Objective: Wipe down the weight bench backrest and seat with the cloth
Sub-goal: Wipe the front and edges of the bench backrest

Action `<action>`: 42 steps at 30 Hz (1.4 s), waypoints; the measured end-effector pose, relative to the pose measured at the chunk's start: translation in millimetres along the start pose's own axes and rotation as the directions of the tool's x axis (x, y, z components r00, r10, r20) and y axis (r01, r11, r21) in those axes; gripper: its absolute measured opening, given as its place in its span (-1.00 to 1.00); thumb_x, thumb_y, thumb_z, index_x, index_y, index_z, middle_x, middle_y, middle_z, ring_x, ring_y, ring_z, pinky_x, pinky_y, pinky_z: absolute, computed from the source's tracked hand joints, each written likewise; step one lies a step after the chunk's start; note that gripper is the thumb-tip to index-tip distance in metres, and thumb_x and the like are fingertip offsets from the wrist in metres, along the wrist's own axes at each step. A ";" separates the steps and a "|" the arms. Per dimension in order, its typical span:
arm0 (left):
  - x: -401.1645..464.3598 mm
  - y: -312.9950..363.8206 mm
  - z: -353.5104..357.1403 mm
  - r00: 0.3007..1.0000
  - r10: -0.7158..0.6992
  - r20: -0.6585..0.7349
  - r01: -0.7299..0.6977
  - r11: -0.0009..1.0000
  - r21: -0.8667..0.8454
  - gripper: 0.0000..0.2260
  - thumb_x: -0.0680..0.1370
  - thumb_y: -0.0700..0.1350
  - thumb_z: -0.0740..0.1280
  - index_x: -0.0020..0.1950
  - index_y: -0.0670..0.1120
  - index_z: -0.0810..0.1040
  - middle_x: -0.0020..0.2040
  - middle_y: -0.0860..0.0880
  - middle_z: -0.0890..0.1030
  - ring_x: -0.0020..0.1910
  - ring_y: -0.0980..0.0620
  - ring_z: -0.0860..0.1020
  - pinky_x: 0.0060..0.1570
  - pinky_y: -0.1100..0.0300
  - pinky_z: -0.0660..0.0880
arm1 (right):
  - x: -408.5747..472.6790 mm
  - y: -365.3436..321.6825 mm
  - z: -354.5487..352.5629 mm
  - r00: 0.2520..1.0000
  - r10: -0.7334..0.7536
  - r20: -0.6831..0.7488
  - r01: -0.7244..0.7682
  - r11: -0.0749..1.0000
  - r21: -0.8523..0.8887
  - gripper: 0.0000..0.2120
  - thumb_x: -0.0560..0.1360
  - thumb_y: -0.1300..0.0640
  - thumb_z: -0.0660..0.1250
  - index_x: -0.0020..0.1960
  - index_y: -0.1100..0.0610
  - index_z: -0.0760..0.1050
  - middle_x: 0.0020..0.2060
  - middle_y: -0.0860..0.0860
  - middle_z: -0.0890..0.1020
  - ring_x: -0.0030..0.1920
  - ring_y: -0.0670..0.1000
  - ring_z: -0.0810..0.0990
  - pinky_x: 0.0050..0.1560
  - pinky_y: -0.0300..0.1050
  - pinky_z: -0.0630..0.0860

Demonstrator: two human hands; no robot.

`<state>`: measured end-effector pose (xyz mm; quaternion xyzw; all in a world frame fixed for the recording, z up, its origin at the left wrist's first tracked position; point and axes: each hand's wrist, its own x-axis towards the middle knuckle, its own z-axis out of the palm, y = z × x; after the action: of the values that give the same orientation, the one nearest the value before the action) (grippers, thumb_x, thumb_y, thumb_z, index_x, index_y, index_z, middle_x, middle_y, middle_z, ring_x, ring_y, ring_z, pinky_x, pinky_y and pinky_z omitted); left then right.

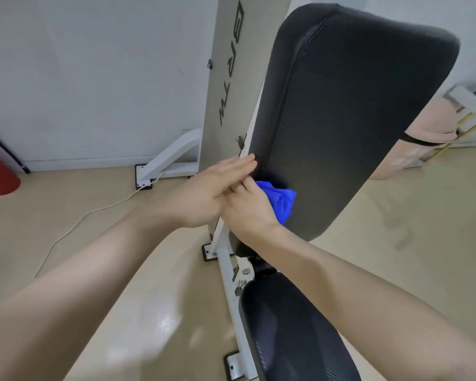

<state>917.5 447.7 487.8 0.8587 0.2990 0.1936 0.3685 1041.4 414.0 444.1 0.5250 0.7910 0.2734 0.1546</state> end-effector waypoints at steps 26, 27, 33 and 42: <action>3.9 -7.4 -5.7 0.909 -0.299 -0.292 0.188 0.917 -0.352 -0.43 0.42 -0.48 0.06 0.23 0.07 0.43 0.20 0.15 0.53 0.23 0.34 0.42 0.24 0.44 0.29 | -13.9 -36.7 37.4 0.997 0.078 0.011 -0.077 0.994 -0.081 -0.68 0.34 0.27 0.10 -0.25 0.06 0.62 -0.25 0.03 0.66 -0.07 0.03 0.59 0.01 -0.08 0.29; -0.6 -10.5 -2.9 0.903 -0.321 -0.286 0.195 0.899 -0.391 -0.46 0.43 -0.49 0.06 0.17 0.07 0.46 0.14 0.16 0.55 0.17 0.36 0.45 0.20 0.45 0.34 | -19.4 -51.2 48.6 0.997 0.018 0.072 -0.011 0.995 -0.095 -0.70 0.36 0.21 0.12 -0.21 0.03 0.63 -0.21 0.01 0.66 -0.06 0.01 0.58 0.03 -0.10 0.31; -18.3 -19.3 16.8 0.908 -0.354 -0.223 0.212 0.848 -0.485 -0.55 0.46 -0.49 0.09 0.02 0.01 0.54 -0.01 0.08 0.62 -0.04 0.28 0.58 0.01 0.47 0.42 | -10.4 -35.4 35.5 0.999 -0.022 0.039 0.024 0.998 -0.060 -0.71 0.25 0.31 0.14 -0.44 0.04 0.55 -0.46 -0.05 0.53 -0.17 0.08 0.39 0.02 -0.06 0.23; 1.4 -15.9 -0.9 0.790 -0.466 -0.399 0.169 0.790 -0.589 -0.57 0.46 -0.41 0.08 0.04 0.06 0.52 0.04 0.14 0.57 0.04 0.21 0.54 0.07 0.27 0.42 | 9.9 13.5 -16.1 0.915 0.268 -0.301 -0.297 0.953 -0.054 -0.68 0.37 0.33 0.06 -0.34 0.11 0.54 -0.40 0.01 0.57 -0.09 0.10 0.40 -0.05 -0.05 0.22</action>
<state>912.2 457.9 476.6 0.5722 0.4690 0.4266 0.5202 1039.0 422.8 465.5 0.5797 0.7064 0.4055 0.0213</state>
